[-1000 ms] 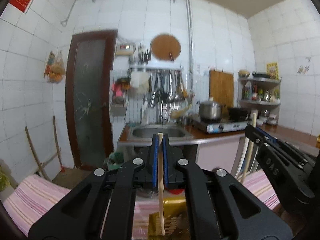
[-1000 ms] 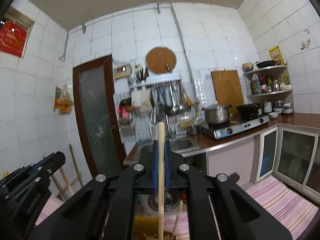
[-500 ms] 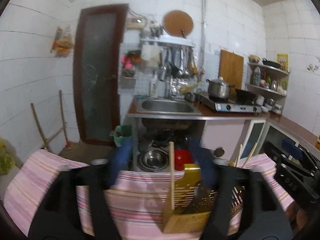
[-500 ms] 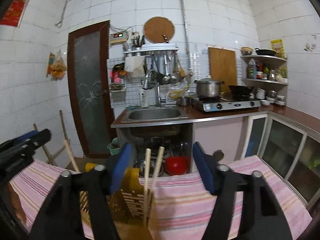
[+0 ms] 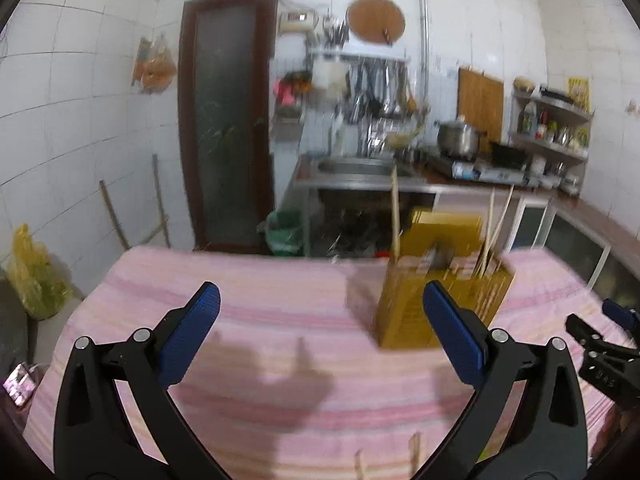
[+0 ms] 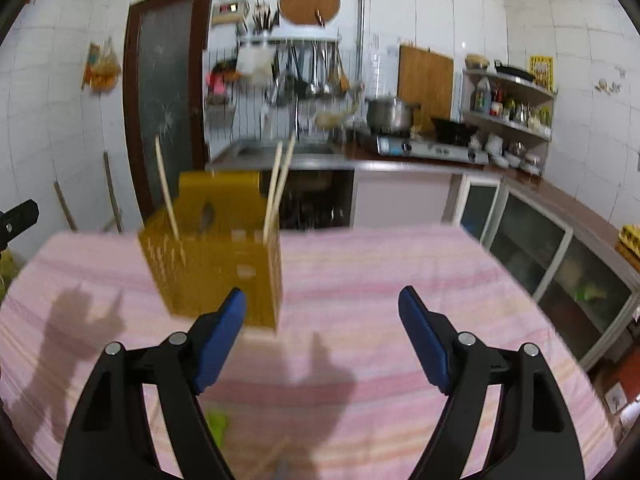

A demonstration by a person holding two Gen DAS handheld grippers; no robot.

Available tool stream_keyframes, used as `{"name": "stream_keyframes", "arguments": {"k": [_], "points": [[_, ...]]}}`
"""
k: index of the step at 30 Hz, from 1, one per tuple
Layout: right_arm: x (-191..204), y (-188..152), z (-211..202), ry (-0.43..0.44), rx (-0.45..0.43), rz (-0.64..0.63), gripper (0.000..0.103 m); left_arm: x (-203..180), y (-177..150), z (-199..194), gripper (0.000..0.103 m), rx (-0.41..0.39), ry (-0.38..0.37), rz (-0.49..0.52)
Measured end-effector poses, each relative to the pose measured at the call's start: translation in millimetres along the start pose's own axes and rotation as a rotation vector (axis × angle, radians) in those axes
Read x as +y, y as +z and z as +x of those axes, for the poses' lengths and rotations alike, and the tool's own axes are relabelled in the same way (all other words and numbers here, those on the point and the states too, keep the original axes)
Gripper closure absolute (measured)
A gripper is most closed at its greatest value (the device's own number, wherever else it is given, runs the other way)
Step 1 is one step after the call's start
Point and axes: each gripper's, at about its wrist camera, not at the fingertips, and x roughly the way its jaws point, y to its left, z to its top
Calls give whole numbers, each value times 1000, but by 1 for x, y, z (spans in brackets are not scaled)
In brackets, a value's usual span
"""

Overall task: Organize utensils
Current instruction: 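Move both open tools back down to the remaining utensils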

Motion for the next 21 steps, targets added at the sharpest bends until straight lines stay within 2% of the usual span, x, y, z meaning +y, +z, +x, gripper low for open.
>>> {"name": "stream_keyframes", "arguments": {"k": [6, 11, 14, 21], "points": [[3, -47, 16, -10, 145, -5, 26, -3, -55, 11, 5, 173, -4, 54], [4, -83, 24, -25, 252, -11, 27, 0, -92, 15, 5, 268, -32, 3], [5, -93, 25, -27, 295, -6, 39, 3, -105, 21, 5, 326, -23, -32], [6, -99, 28, -20, 325, -1, 47, -13, -122, 26, 6, 372, 1, 24]]}}
